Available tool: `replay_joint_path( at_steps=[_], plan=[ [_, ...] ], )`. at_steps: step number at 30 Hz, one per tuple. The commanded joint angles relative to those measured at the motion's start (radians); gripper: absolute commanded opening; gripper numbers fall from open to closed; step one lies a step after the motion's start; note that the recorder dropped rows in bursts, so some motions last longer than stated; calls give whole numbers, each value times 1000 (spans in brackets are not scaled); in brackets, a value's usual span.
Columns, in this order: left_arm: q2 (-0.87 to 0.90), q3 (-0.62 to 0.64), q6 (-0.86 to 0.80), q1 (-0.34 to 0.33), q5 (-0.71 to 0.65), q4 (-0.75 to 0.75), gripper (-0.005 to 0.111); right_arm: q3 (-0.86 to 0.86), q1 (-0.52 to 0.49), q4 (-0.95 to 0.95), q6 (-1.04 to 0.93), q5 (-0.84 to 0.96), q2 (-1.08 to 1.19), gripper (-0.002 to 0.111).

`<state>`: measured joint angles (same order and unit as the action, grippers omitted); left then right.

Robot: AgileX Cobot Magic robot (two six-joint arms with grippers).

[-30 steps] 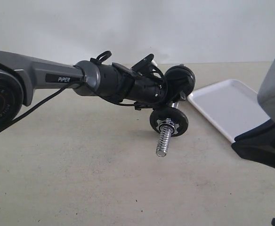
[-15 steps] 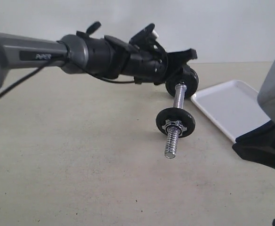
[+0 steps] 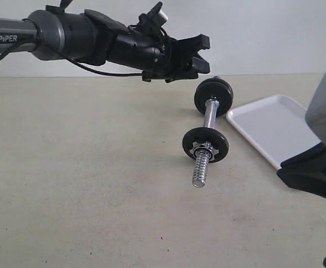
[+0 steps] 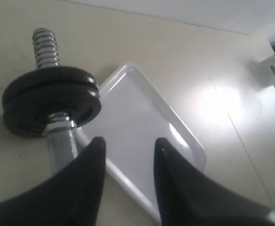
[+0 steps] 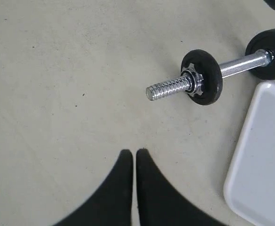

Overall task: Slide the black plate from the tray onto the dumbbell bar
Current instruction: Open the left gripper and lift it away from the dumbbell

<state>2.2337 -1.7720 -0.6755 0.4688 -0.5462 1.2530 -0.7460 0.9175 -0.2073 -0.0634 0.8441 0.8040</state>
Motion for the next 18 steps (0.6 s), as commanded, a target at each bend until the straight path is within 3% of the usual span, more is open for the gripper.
replay_joint_path(
  at_steps=[1, 5, 18],
  plan=[
    [-14, 3, -21, -29, -137, -155, 5, 1, 1, -34, 34, -10, -4, 0],
    [-53, 3, -23, -29, -148, -306, 4, 1, 1, -68, 70, -39, -4, 0],
    [-263, 38, -5, -29, -103, -465, 4, 1, -1, -185, 195, -50, -4, 0]
  ],
)
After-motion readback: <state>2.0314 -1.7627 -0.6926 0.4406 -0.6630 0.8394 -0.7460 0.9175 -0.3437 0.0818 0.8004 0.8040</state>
